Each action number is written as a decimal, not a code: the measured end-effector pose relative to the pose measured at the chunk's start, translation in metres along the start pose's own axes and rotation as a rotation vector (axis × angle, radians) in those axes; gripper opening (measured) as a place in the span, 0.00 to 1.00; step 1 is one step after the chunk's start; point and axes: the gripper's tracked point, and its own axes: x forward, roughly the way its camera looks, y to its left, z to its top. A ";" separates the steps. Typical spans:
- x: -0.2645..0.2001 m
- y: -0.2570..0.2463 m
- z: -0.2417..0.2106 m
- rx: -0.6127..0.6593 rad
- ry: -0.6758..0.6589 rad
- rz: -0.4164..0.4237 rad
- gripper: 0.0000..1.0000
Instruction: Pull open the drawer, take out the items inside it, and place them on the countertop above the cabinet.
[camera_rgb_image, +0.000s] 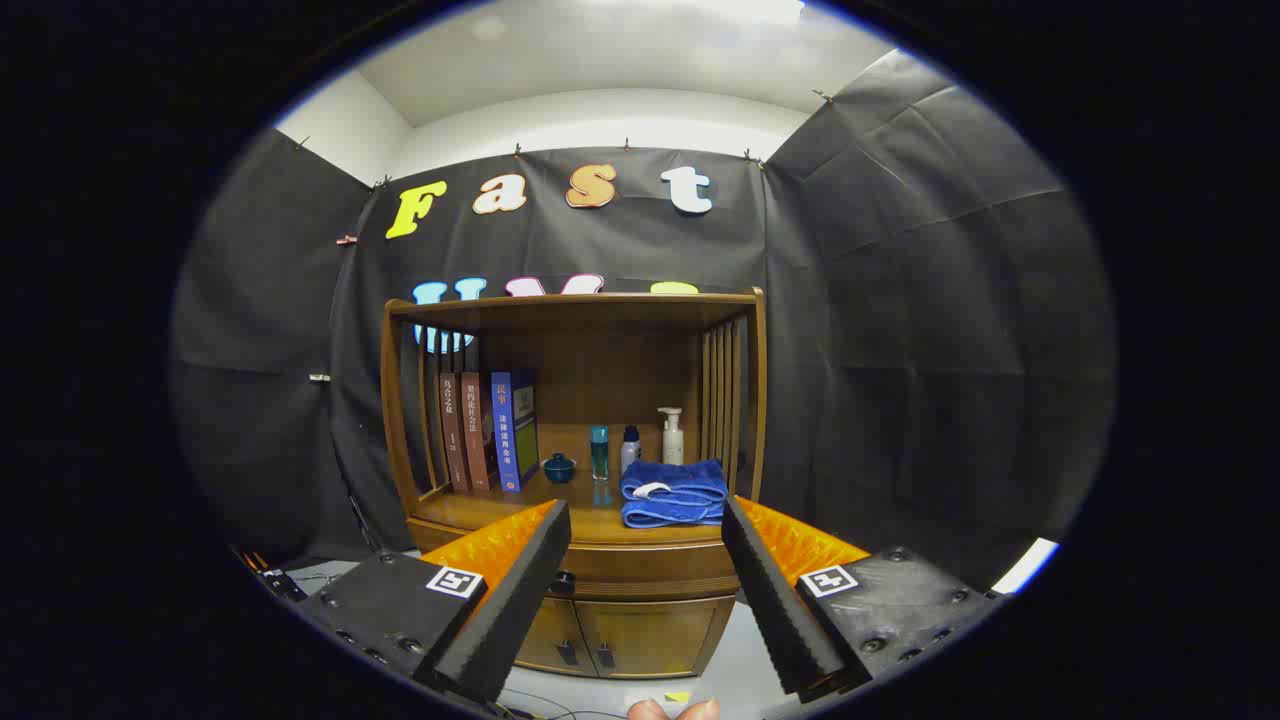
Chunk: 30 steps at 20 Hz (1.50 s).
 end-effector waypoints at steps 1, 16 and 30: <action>0.000 0.000 -0.001 -0.001 0.001 0.001 0.99; -0.001 0.004 0.002 -0.008 -0.009 0.000 0.99; 0.047 0.021 -0.022 0.048 -0.007 0.011 0.99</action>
